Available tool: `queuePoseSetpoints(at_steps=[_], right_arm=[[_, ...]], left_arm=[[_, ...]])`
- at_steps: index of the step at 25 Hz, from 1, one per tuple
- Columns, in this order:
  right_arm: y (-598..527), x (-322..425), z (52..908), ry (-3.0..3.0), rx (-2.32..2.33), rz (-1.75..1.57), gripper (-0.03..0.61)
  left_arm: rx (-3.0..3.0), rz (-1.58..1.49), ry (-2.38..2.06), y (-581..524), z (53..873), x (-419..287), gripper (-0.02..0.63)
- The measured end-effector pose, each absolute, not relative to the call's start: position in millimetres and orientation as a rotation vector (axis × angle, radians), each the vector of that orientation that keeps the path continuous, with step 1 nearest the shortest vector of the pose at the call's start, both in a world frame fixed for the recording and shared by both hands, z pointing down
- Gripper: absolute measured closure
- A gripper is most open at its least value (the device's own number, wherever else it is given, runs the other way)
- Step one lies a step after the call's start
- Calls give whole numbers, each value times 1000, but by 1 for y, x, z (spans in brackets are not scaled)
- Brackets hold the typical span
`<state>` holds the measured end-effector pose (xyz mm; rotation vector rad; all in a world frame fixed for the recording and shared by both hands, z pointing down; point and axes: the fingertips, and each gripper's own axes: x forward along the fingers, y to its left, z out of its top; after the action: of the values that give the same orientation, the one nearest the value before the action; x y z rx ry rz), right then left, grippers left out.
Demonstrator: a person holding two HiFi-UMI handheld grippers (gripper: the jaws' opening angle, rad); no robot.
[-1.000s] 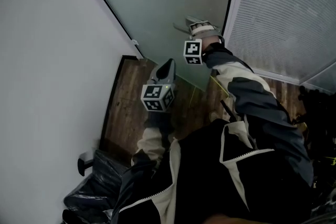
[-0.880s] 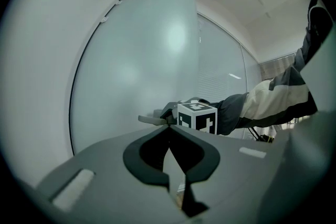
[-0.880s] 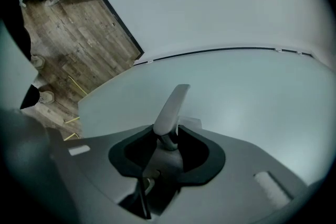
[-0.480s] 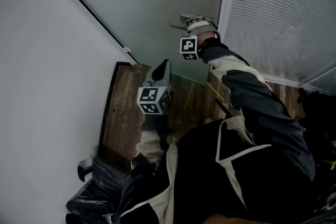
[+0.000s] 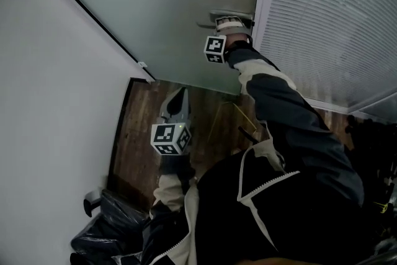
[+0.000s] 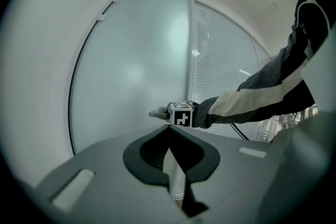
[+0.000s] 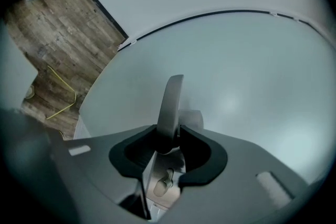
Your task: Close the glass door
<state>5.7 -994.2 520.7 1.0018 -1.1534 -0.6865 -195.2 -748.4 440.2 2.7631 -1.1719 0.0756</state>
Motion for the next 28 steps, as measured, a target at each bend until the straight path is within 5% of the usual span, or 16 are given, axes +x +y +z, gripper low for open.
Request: queuePoseSetpoints(at_steps=[23, 26, 28], right_arm=[[-1039, 31, 525, -1239, 1000, -718, 453], [-1035, 33, 529, -1321, 1005, -655, 340], [-1024, 27, 522, -1419, 1052, -622, 321]], left_arm=[[2670, 114, -1330, -755, 449, -199, 611], [2653, 100, -1360, -757, 448, -198, 611], [2638, 78, -1386, -761, 445, -202, 611]])
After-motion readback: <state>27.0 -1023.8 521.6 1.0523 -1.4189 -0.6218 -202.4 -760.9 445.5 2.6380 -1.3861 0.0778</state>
